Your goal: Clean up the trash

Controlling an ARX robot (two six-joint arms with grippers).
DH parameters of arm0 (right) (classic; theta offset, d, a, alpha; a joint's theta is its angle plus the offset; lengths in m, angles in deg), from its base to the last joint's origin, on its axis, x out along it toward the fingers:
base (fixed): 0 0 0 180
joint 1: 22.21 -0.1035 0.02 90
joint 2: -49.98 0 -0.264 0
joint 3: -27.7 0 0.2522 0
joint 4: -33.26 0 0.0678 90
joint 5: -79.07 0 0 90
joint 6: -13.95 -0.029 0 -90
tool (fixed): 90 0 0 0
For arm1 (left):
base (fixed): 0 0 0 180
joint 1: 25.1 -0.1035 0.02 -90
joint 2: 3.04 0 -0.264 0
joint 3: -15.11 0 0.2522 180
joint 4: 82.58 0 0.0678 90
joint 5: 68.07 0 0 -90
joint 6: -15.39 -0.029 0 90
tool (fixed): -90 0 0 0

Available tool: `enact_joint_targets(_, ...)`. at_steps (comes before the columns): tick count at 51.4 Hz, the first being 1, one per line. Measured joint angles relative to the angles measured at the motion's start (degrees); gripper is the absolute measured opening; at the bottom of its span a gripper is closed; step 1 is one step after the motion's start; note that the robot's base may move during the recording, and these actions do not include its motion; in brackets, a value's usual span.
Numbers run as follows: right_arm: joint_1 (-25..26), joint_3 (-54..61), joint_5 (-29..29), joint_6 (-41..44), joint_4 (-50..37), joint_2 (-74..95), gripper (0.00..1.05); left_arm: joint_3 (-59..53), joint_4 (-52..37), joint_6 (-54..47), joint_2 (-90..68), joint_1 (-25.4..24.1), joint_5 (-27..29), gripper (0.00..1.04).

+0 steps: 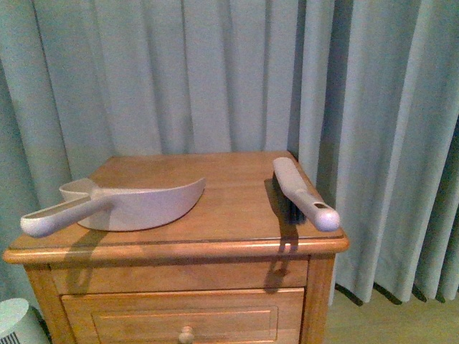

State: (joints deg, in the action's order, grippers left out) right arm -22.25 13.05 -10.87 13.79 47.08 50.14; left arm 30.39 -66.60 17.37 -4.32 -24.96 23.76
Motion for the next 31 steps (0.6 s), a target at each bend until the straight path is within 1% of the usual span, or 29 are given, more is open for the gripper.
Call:
enact_joint_targets(2, 0.0, 0.0, 0.0, 0.0, 0.0, 0.0, 0.98, 1.9, 0.7, 3.3, -4.8, -0.8, -0.1, 0.97)
enact_joint_targets(4, 0.0, 0.0, 0.1, 0.0, 0.0, 0.0, 0.97, 5.8, -0.6, 4.1, -12.9, -2.5, -3.4, 0.97)
enact_joint_targets(7, 0.0, 0.0, 0.0, 0.0, 0.0, 0.0, 0.97, 11.8, -0.6, 3.3, -21.0, -3.4, -6.1, 0.97)
enact_joint_targets(10, 0.0, 0.0, 0.0, 0.0, 0.0, 0.0, 0.97, 19.1, 0.5, 1.1, -29.0, -3.1, -7.4, 0.97)
enact_joint_targets(13, 0.0, 0.0, 0.0, 0.0, 0.0, 0.0, 0.97, 26.8, 2.3, -1.2, -36.5, -1.8, -7.3, 0.97)
enact_joint_targets(17, 0.0, 0.0, 0.0, 0.0, 0.0, 0.0, 0.97, 42.4, 8.2, -4.9, -50.0, 3.1, -5.0, 0.97)
enact_joint_targets(18, 0.0, 0.0, 0.0, 0.0, 0.0, 0.0, 0.97, 64.2, 15.8, -6.1, -73.4, 11.0, 2.2, 0.97)
enact_joint_targets(19, 0.0, 0.0, 0.0, 0.0, 0.0, 0.0, 0.97, 64.2, 15.8, -6.1, -74.1, 11.1, 2.4, 0.97)
enact_joint_targets(21, 0.0, 0.0, 0.0, 0.0, 0.0, 0.0, 0.97, 65.9, 15.8, -6.3, -77.5, 11.9, 5.2, 0.97)
enact_joint_targets(23, 0.0, 0.0, 0.2, 0.0, 0.0, 0.0, 0.97, 67.4, 15.5, -6.6, -80.1, 12.3, 6.3, 0.97)
enact_joint_targets(31, 0.0, 0.0, 0.0, 0.0, 0.0, 0.0, 0.97, 68.4, 13.8, -7.6, -88.4, 13.0, 7.2, 0.97)
